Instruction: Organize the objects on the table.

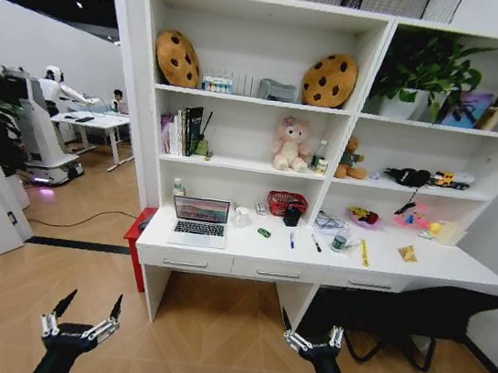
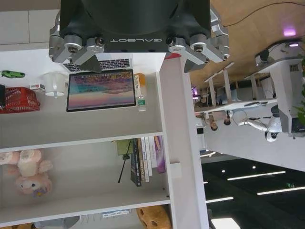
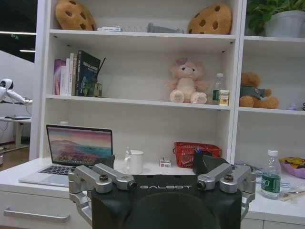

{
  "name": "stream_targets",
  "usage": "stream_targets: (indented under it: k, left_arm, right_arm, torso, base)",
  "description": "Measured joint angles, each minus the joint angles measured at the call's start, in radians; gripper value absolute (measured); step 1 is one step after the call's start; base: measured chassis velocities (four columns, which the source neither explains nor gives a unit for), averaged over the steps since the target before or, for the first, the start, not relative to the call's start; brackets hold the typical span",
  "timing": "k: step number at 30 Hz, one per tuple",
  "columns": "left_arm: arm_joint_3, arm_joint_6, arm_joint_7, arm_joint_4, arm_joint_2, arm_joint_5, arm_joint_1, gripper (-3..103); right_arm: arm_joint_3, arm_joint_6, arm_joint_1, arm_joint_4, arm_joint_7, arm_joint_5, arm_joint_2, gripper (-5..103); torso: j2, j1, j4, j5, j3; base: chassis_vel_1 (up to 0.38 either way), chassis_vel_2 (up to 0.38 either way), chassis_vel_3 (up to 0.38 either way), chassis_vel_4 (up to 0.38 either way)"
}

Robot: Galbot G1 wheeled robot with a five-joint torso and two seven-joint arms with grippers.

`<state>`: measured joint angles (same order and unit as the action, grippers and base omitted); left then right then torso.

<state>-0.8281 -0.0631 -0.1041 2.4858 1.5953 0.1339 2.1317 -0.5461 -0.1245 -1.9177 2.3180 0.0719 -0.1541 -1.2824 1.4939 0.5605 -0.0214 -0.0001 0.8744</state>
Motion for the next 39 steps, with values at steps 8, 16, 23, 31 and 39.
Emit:
stream_targets:
  k: [8, 16, 23, 31, 39]
  left_arm:
    - [0.005, 0.007, 0.009, -0.012, -0.010, 0.018, -0.014, 98]
    - [-0.003, 0.030, 0.026, -0.025, -0.040, 0.073, -0.049, 98]
    - [0.001, 0.032, 0.028, -0.014, -0.033, 0.075, -0.049, 98]
    - [0.003, 0.020, 0.028, -0.015, -0.037, 0.054, -0.054, 98]
    - [0.006, 0.022, 0.028, -0.021, -0.043, 0.050, -0.059, 98]
  right_arm:
    - [-0.008, 0.010, 0.005, -0.016, -0.021, 0.007, -0.034, 100]
    - [-0.009, 0.023, 0.020, -0.020, -0.024, 0.009, -0.050, 100]
    - [-0.003, 0.029, 0.012, -0.013, -0.033, 0.019, -0.064, 100]
    - [-0.012, 0.026, 0.008, -0.013, -0.038, 0.007, -0.066, 100]
    - [-0.014, 0.022, 0.009, -0.013, -0.033, 0.006, -0.072, 100]
  torso:
    - [0.000, 0.000, 0.0000, 0.0000, 0.000]
    - [0.000, 0.000, -0.0001, 0.0000, 0.000]
    - [0.000, 0.000, -0.0001, 0.0001, 0.000]
    - [0.000, 0.000, 0.0000, 0.0001, 0.000]
    - [0.000, 0.000, 0.0000, 0.0002, 0.000]
  base:
    - [0.000, 0.000, 0.000, 0.000]
    - [0.000, 0.000, 0.000, 0.000]
    - [0.000, 0.000, 0.000, 0.000]
    - [-0.012, 0.015, 0.009, -0.010]
    - [-0.132, 0.130, 0.136, -0.154]
